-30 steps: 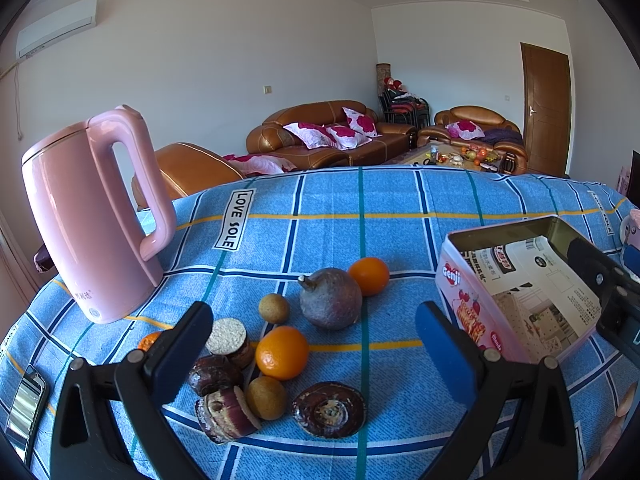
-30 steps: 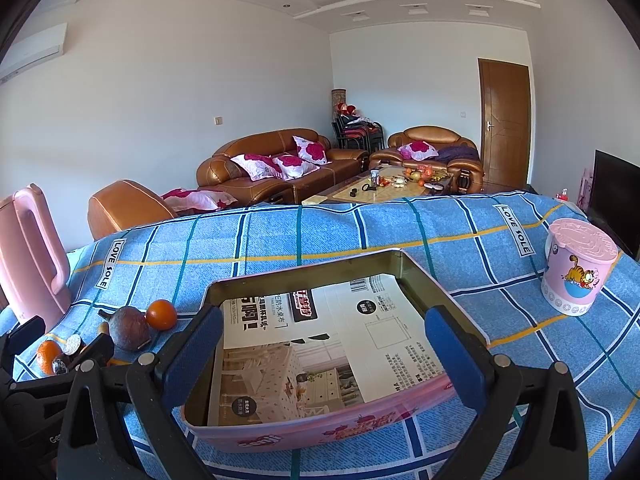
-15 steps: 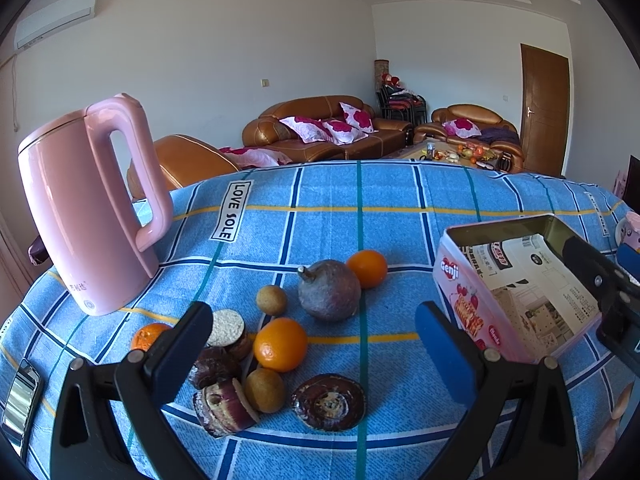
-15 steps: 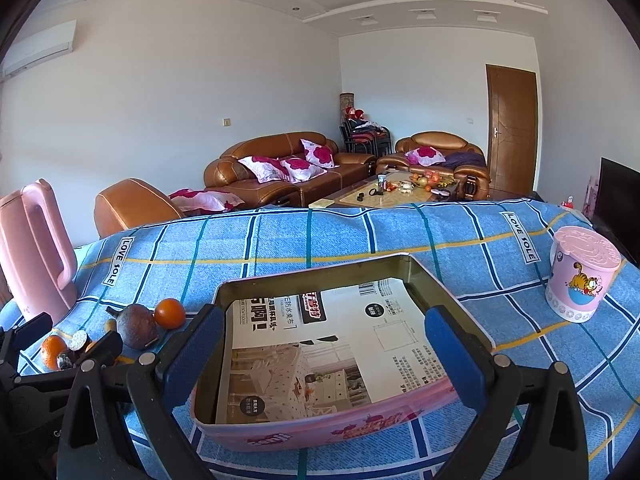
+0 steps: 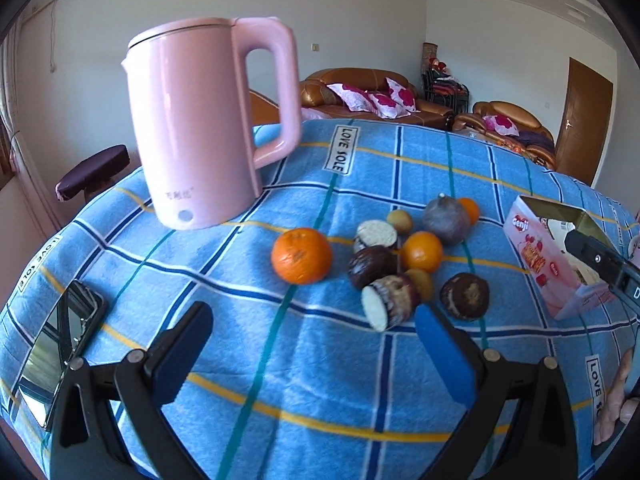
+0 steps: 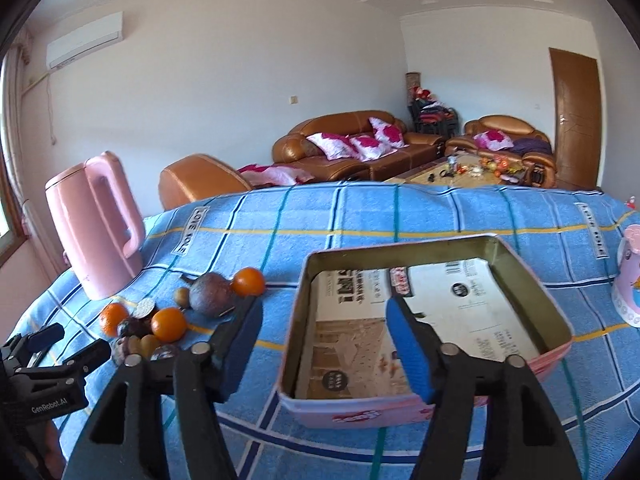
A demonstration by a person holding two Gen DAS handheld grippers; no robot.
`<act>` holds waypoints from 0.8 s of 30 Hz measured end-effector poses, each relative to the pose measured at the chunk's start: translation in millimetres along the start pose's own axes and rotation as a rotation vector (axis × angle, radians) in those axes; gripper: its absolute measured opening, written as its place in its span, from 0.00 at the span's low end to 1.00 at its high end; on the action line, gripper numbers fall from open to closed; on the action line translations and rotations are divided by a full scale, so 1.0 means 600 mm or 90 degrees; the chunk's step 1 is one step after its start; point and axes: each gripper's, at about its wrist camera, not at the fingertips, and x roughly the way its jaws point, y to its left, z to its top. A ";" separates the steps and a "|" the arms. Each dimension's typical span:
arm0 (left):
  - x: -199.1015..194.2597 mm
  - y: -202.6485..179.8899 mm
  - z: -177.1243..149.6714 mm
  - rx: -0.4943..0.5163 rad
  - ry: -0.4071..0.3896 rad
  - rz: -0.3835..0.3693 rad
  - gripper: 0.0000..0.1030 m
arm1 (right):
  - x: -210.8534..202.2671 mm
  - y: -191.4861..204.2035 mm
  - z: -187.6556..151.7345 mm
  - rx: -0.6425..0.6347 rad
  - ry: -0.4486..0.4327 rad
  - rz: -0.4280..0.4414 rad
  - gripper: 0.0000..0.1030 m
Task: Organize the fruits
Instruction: 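Grasp the cut dark fruit with the left tool while the right tool grasps a dark fruit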
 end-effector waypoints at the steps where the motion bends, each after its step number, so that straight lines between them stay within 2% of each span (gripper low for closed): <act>1: -0.001 0.010 -0.003 -0.001 0.004 0.006 1.00 | 0.006 0.011 -0.003 -0.004 0.017 0.029 0.61; 4: 0.000 0.035 -0.006 -0.007 0.012 0.009 0.99 | 0.021 0.053 -0.009 -0.031 0.057 0.096 0.61; 6: 0.003 0.045 -0.006 -0.014 0.021 0.001 0.97 | 0.033 0.087 -0.013 -0.065 0.086 0.117 0.61; 12: 0.003 0.054 -0.008 -0.004 0.032 -0.012 0.93 | 0.088 0.154 -0.030 -0.141 0.172 0.143 0.61; 18: 0.005 0.037 0.004 0.004 0.030 -0.045 0.92 | 0.128 0.179 -0.044 -0.169 0.230 0.131 0.61; 19: 0.008 0.032 0.005 0.006 0.034 -0.054 0.89 | 0.129 0.178 -0.044 -0.169 0.231 0.125 0.59; 21: 0.015 0.020 0.007 0.007 0.048 -0.077 0.85 | 0.126 0.177 -0.044 -0.177 0.228 0.115 0.46; 24: 0.025 -0.003 0.009 0.013 0.063 -0.100 0.80 | 0.119 0.166 -0.042 -0.169 0.222 0.110 0.41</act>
